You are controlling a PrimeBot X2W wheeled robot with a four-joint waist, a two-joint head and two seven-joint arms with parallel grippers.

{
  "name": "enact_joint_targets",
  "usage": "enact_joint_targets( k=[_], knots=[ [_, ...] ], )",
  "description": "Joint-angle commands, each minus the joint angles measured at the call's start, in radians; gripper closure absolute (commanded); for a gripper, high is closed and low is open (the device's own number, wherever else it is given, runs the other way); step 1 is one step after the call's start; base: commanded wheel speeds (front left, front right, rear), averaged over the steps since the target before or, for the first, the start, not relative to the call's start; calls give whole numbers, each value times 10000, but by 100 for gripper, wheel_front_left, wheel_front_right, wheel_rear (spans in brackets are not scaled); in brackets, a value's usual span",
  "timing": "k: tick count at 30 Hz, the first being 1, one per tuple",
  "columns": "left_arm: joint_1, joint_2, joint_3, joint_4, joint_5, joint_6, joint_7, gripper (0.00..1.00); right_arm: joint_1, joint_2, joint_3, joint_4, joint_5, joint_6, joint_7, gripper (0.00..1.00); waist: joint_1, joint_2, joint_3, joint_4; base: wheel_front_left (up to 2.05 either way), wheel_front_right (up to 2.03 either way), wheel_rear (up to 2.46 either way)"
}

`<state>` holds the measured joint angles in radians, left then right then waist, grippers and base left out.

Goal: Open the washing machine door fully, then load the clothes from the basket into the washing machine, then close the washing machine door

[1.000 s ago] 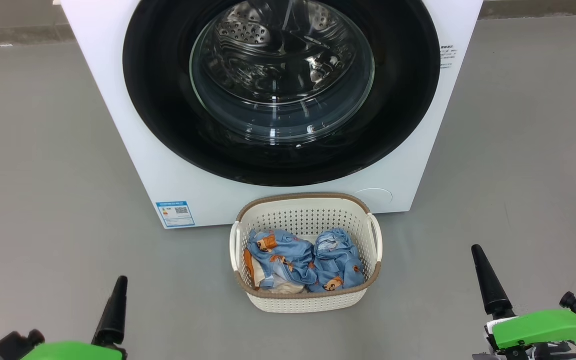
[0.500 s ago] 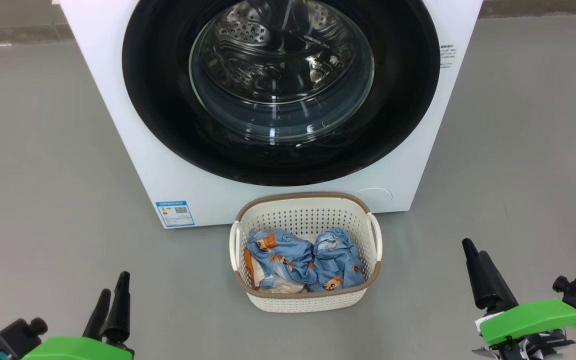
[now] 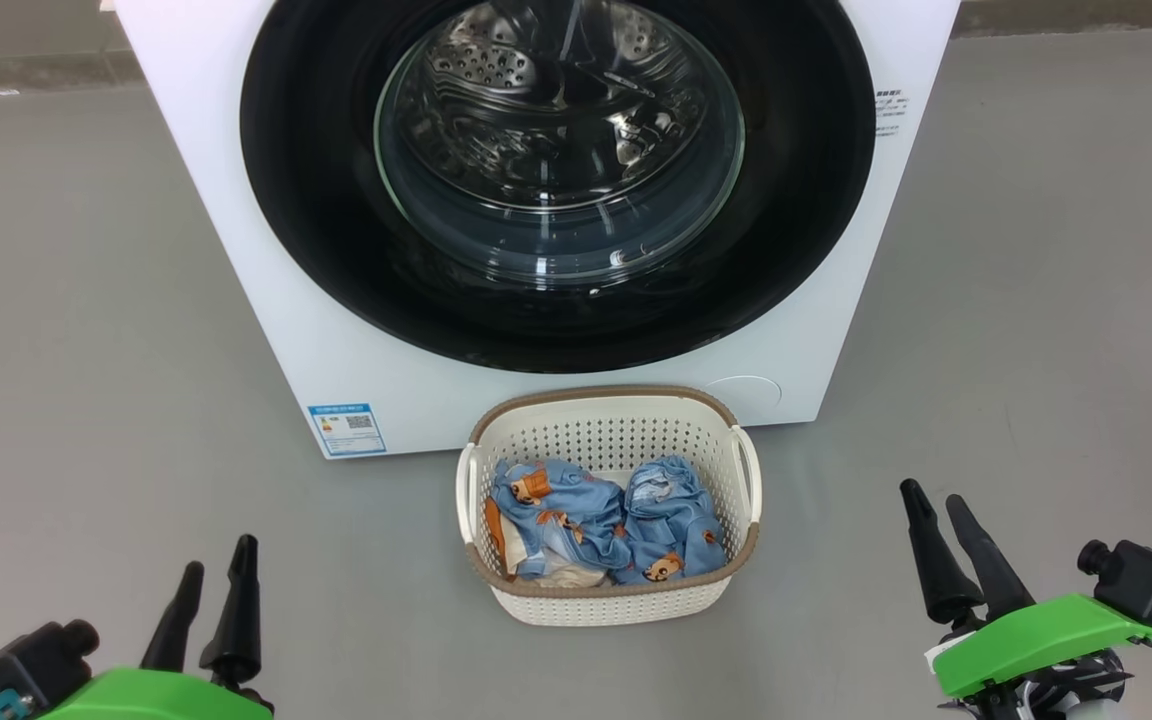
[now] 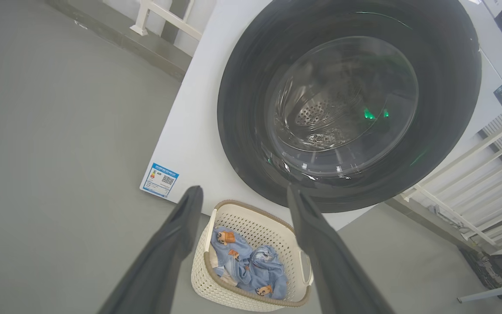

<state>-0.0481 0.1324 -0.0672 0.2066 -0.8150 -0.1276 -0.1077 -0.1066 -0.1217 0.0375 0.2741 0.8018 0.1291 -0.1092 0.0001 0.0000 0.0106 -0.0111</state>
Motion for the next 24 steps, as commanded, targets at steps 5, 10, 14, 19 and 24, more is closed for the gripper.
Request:
enact_joint_targets(
  k=[5, 10, 14, 19, 24],
  knots=[
    [-491, 311, 179, -327, 797, -20, -273, 0, -551, -142, 308, -223, -734, 10, -267, 0, -1, 0, -5, -25, 0, 0, 0],
    [-514, 365, 133, -369, 1365, -21, -421, 0, -612, -169, 398, -194, -1317, 11, -414, 0, -1, 0, 7, -34, 0, 0, 0],
    [-527, 400, 158, -402, 1846, -22, -539, 0, -658, -154, 384, -131, -1849, 11, -531, 0, -1, 0, 22, -53, 0, 0, 0],
    [-542, 418, 216, -439, 2485, -24, -685, 0, -717, -105, 344, -80, -2554, 12, -676, 0, -1, 0, 33, -92, 0, 0, 0],
    [-586, 427, 341, -497, 3489, -25, -862, 0, -791, -81, 294, 26, -3400, 13, -852, 0, -1, 0, 57, -113, 0, 0, 0]
  ],
)
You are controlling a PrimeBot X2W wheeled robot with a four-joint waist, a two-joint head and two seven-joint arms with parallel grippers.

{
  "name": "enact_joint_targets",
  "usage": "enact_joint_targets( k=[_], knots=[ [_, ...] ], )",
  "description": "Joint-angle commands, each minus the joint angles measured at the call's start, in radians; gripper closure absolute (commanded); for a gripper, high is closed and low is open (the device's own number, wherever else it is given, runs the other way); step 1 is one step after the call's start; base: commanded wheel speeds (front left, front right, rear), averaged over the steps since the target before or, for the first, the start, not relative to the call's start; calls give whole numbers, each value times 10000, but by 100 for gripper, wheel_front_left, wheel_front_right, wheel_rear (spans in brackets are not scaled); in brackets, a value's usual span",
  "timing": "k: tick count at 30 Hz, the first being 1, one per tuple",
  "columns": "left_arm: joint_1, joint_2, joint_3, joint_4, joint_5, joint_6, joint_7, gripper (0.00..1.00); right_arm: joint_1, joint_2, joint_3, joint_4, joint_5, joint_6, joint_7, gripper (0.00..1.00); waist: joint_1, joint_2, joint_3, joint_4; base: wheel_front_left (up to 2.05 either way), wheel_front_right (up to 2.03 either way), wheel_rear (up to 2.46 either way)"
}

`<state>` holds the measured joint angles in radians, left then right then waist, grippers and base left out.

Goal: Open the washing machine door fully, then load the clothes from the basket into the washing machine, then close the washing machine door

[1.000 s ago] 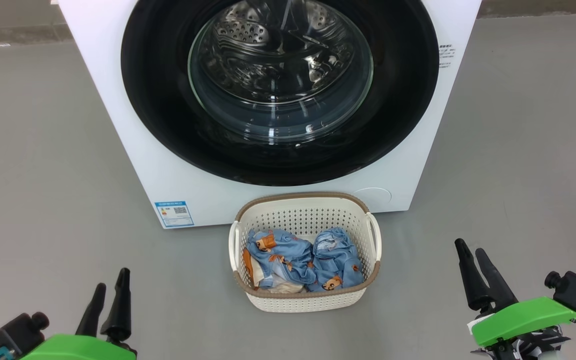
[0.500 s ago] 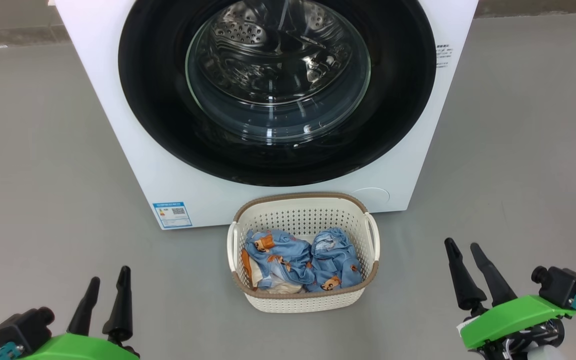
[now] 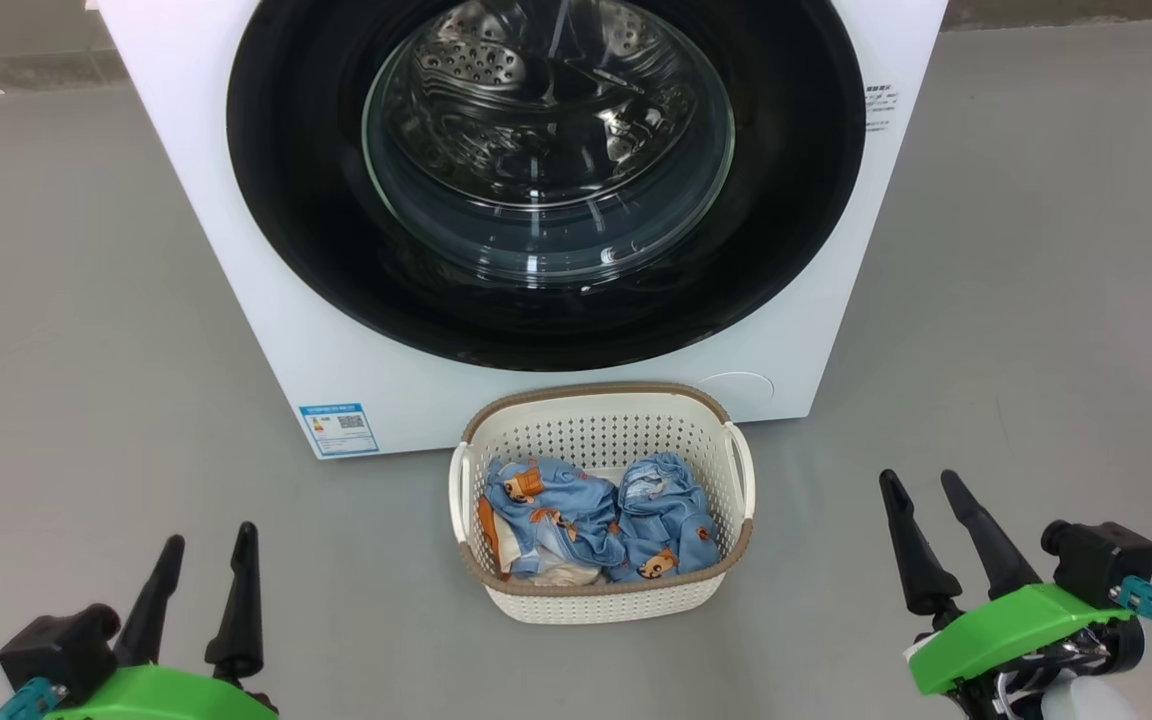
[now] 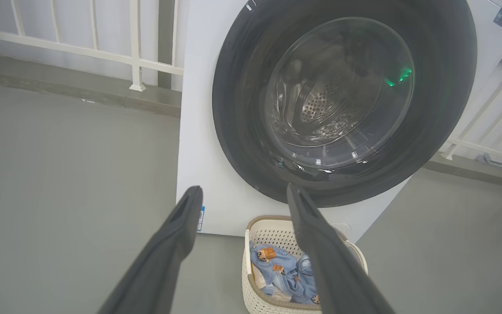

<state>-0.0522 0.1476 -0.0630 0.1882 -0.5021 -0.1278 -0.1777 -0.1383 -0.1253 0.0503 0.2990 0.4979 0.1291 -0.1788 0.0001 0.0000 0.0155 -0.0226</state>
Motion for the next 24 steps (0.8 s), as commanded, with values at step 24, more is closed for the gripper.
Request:
enact_joint_targets(
  k=[24],
  knots=[
    [-570, 130, 955, 65, 3236, 57, -838, 0, -582, 89, -179, 18, -3405, 16, -827, 0, 0, 0, -109, -137, 0, 0, 0]
  ],
)
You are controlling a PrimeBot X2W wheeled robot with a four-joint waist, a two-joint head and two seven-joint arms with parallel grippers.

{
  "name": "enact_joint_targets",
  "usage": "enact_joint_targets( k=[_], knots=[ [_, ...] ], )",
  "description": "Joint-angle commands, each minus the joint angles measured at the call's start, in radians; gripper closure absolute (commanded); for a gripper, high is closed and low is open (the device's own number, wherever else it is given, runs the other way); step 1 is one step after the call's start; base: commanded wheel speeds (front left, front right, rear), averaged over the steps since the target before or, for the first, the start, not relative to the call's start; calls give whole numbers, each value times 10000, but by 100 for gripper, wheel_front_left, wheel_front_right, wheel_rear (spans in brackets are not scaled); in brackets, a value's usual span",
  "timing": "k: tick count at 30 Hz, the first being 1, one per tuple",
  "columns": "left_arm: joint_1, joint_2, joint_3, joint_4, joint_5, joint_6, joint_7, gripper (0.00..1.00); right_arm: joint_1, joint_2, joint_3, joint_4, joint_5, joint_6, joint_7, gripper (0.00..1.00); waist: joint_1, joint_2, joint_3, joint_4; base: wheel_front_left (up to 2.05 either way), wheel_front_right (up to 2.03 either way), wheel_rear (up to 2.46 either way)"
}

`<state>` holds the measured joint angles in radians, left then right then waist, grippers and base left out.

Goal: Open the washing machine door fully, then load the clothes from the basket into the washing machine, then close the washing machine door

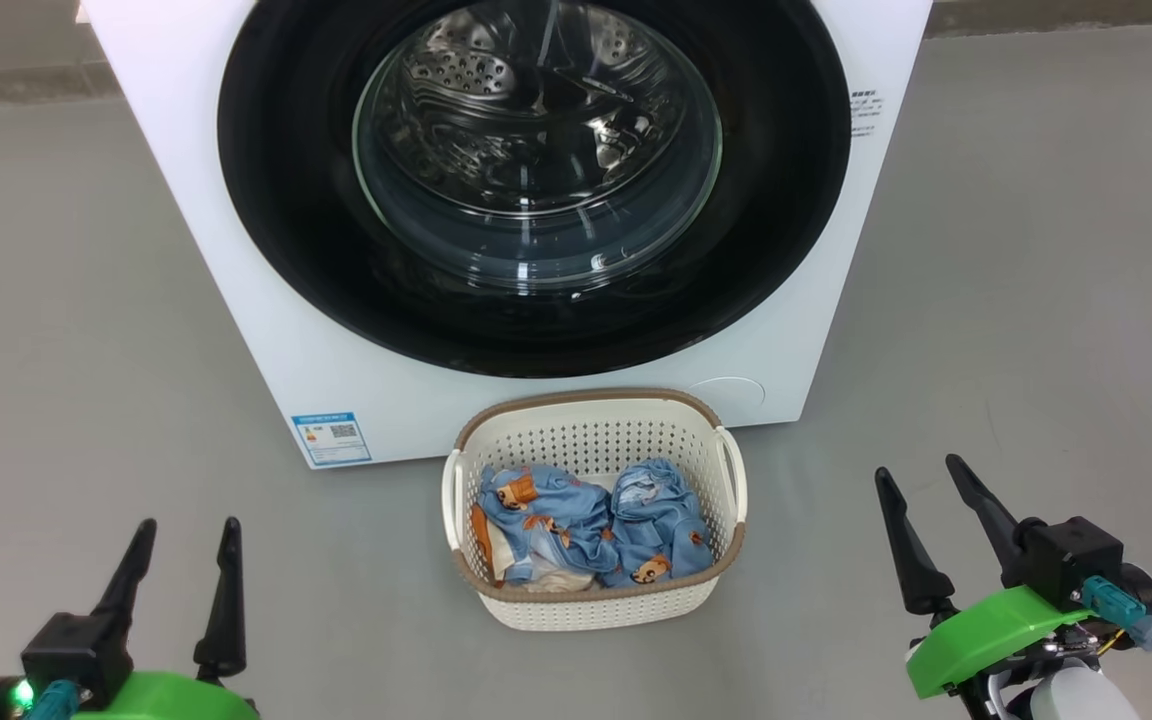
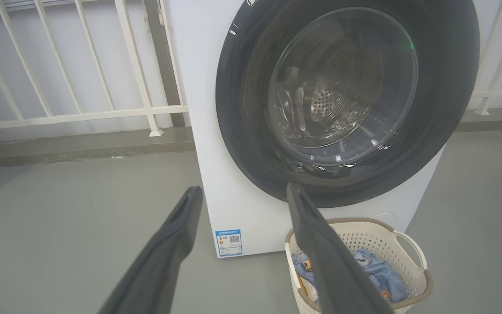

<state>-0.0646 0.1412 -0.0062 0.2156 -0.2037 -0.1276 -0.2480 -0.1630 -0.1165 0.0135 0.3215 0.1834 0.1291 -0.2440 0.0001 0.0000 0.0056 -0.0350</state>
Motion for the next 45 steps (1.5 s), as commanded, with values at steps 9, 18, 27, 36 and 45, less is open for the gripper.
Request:
enact_joint_targets(
  k=[9, 18, 27, 36, 45],
  knots=[
    [-395, 73, 592, -54, 435, 110, -137, 0, -241, 147, -117, -190, -542, 16, -178, 0, -1, 0, -95, -8, 0, 0, 0],
    [-357, -21, 699, -106, 288, 72, -137, 0, -191, 203, -170, -259, -573, 16, -178, 0, -1, 0, -125, 18, 0, 0, 0],
    [-394, 117, 644, -158, 361, 24, -137, 0, -172, 248, -192, -302, -571, 16, -178, 0, -1, 0, -107, -15, 0, 0, 0],
    [-403, 178, 576, -128, 322, -6, -137, 0, -121, 311, -324, -415, -574, 16, -178, 0, -1, 0, -38, -14, 4, 4, -8],
    [-451, 196, 555, -101, 300, -18, -138, 0, -127, 300, -368, -426, -529, 16, -178, 0, -1, 0, 29, 20, 59, 59, -118]
  ],
)
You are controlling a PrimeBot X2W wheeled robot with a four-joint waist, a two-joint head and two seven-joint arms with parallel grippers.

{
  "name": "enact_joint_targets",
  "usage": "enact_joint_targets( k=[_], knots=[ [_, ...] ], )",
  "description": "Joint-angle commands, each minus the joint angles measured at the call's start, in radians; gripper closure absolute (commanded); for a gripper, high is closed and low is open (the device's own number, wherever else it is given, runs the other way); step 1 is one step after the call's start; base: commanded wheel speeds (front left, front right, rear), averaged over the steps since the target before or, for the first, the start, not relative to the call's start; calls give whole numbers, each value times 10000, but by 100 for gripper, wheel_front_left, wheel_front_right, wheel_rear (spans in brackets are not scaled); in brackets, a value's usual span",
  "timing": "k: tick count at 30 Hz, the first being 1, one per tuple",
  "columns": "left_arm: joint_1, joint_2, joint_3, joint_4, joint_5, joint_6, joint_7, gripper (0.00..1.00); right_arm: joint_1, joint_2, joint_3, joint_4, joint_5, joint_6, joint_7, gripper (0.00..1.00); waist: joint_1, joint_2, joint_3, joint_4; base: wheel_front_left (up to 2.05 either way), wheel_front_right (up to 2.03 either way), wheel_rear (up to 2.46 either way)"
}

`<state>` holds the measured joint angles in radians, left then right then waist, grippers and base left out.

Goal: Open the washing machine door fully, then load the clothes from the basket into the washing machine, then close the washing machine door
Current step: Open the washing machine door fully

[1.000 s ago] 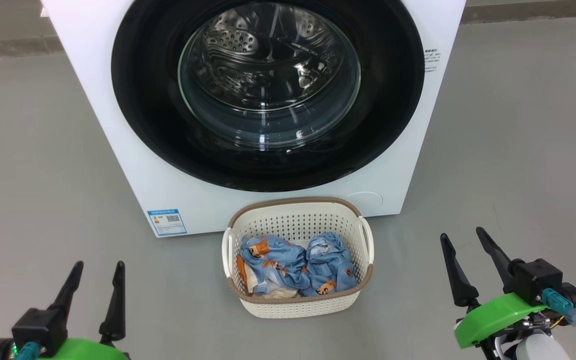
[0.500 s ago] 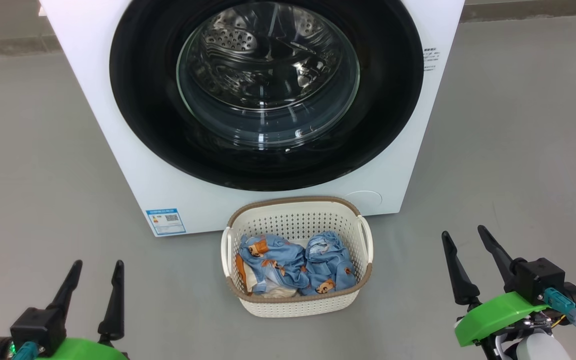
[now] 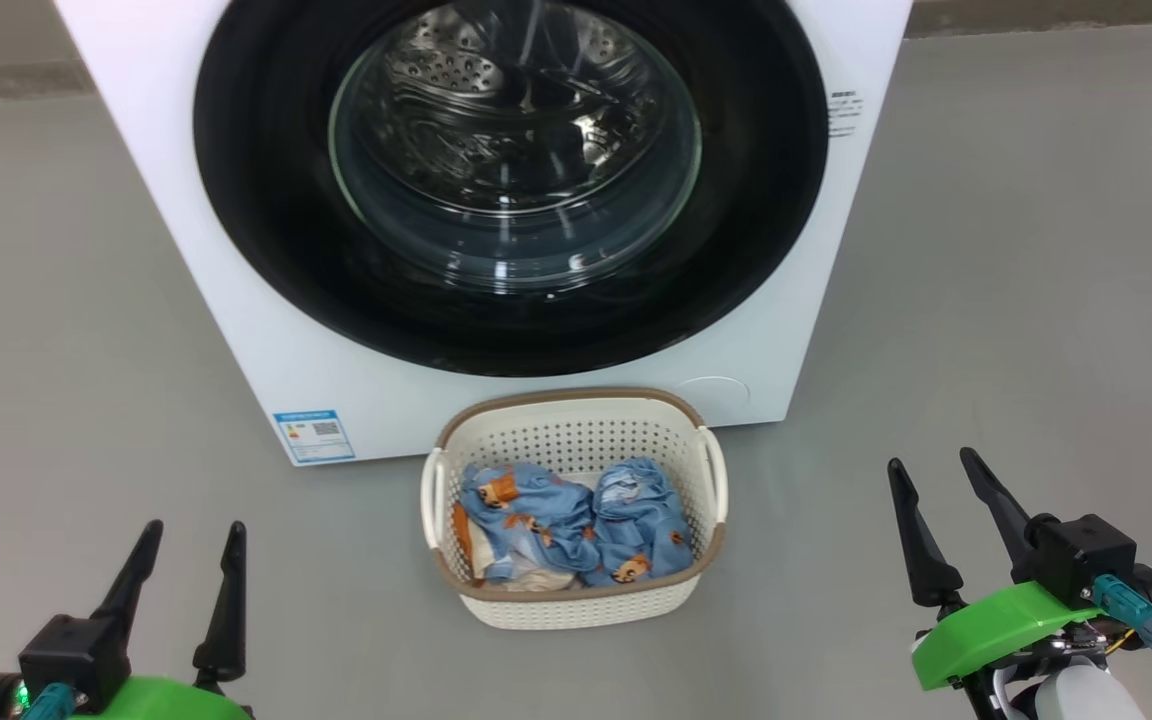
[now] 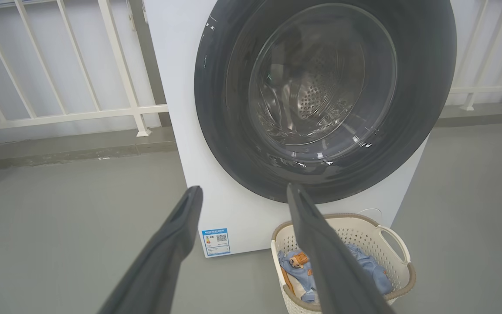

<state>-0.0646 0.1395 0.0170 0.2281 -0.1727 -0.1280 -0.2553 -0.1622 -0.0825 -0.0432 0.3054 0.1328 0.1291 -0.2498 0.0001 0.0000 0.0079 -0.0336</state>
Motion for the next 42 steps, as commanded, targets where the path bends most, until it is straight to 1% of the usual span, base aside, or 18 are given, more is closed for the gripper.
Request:
enact_joint_targets(
  k=[1, 8, 11, 16, 19, 42],
  knots=[
    [-458, 208, 318, -226, -28, -16, -65, 0, -137, -45, 186, -262, -10, 16, -120, 0, 0, 0, 18, 14, 98, 98, -196],
    [-538, 207, 360, -229, -109, -21, -65, 0, -167, -49, 154, -302, 16, 16, -120, 0, 0, 0, 165, 45, 119, 119, -238],
    [-631, 78, 532, -345, -235, -3, -65, 0, -180, -33, 126, -352, 36, 16, -120, 0, 0, 0, 225, 70, 118, 118, -237],
    [-641, 70, 626, -584, 161, 41, -65, 0, -209, -16, 141, -463, 114, 16, -120, 0, 0, 0, 314, 101, 88, 88, -177],
    [-597, 13, 601, -766, 173, 22, -65, 0, -218, -17, 156, -541, 130, 16, -120, 0, 0, 0, 357, 104, 57, 57, -114],
    [-421, -70, 629, -701, 27, -22, -65, 0, -221, 16, 30, -644, 160, 16, -120, 0, 0, 0, 412, 175, 6, 6, -11]
  ],
)
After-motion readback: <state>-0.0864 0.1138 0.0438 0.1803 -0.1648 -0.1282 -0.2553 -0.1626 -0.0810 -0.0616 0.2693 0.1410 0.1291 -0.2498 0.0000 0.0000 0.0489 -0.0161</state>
